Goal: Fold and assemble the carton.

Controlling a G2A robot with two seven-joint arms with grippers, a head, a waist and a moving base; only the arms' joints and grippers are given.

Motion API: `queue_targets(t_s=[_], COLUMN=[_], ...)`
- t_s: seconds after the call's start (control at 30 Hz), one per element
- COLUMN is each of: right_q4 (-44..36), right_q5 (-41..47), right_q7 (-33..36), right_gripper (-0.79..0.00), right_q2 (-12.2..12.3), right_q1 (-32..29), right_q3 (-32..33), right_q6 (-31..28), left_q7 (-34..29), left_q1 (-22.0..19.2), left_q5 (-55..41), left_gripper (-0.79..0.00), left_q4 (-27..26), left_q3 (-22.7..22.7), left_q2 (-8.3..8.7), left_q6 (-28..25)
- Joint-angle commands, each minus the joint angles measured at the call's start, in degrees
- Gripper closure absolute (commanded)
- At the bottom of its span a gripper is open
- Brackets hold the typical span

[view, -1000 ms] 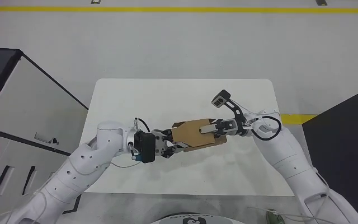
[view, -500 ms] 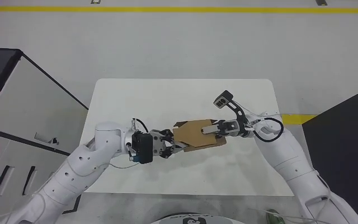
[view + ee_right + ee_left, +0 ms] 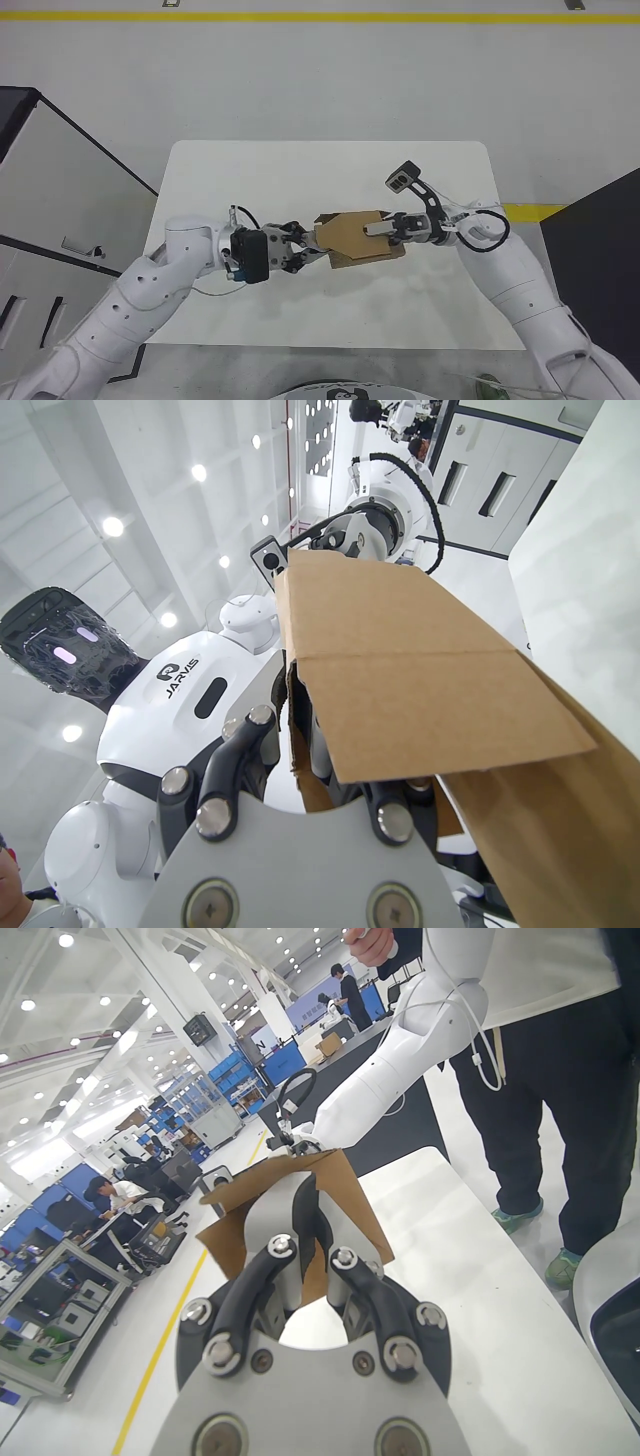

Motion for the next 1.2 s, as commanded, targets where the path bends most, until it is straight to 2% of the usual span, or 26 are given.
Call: queue_targets(t_s=[0.0, 0.3, 0.5, 0.87, 1.17], right_q4=[0.2, 0.2, -0.2, -1.0, -1.5], right_q5=[0.5, 1.2, 2.3, 4.2, 7.8], right_q7=[0.0, 0.0, 0.0, 0.0, 0.0], right_gripper=[0.000, 0.000, 0.000, 0.000, 0.000], right_q2=[0.2, 1.5, 2.4, 3.4, 4.3], right_q1=[0.0, 0.5, 0.8, 1.1, 2.2], right_q3=[-0.1, -1.8, -2.5, -3.5, -6.5], right_q6=[0.0, 0.0, 0.0, 0.0, 0.0], left_q7=[-0.1, -1.0, -1.2, -2.9, -2.9], left_q1=[0.5, 2.7, 2.6, 3.6, 4.3], left_q5=[0.0, -0.4, -0.4, -0.7, 0.3], left_gripper=[0.000, 0.000, 0.000, 0.000, 0.000], left_q4=[-0.5, -2.3, -2.6, -2.6, -3.7], left_q3=[-1.0, -4.4, -3.4, -6.6, -6.5], left_q2=[0.23, 0.96, 0.79, 0.98, 0.81], left_q6=[0.2, 1.1, 0.8, 5.7, 7.8])
